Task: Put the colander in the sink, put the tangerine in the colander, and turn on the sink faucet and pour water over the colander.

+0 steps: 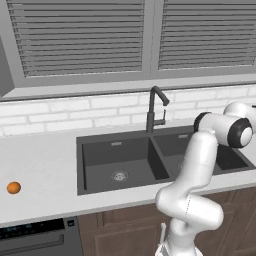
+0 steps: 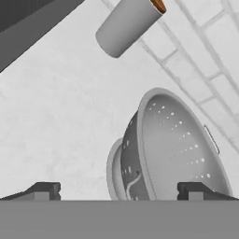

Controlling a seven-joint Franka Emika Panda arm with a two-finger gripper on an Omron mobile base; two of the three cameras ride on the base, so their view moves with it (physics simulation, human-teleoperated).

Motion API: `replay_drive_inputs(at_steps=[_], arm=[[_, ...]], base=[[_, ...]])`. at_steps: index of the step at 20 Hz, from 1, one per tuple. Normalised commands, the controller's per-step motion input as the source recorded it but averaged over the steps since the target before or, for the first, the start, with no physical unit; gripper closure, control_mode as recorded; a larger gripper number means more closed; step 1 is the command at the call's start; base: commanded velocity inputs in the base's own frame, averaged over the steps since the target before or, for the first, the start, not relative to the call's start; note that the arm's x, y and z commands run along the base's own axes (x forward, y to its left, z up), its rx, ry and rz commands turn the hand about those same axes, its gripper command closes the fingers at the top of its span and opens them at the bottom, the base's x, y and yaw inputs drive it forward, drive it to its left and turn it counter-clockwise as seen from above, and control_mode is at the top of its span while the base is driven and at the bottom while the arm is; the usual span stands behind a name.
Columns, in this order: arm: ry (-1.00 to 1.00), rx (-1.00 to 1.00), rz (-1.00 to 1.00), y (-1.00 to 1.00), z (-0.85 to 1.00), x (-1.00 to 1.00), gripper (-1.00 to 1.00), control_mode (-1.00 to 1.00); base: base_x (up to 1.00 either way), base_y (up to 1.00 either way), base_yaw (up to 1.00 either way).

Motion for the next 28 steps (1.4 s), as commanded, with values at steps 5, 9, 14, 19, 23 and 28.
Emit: replay_drive_inputs(at_steps=[5, 9, 14, 19, 23, 28], arm=[[0.0, -0.02, 0.02, -0.08, 0.0, 0.41, -1.0, -1.0], [-0.01, -0.05, 0.0, -0.23, 0.0, 0.4, -1.0, -1.0], [0.01, -0.04, 0.0, -0.33, 0.0, 0.32, -1.0, -1.0], [0.1, 0.0, 0.0, -0.29, -0.09, 0.27, -1.0, -1.0], [0.14, 0.0, 0.0, -0.05, -0.06, 0.03, -1.0, -1.0], [0.19, 0.0, 0.0, 0.17, 0.0, 0.0, 1.0, -1.0]], base=[[0.0, 0.0, 0.0], [0.0, 0.0, 0.0], [0.0, 0.0, 0.0], [0.0, 0.0, 0.0], [0.0, 0.0, 0.0], [0.0, 0.0, 0.0]])
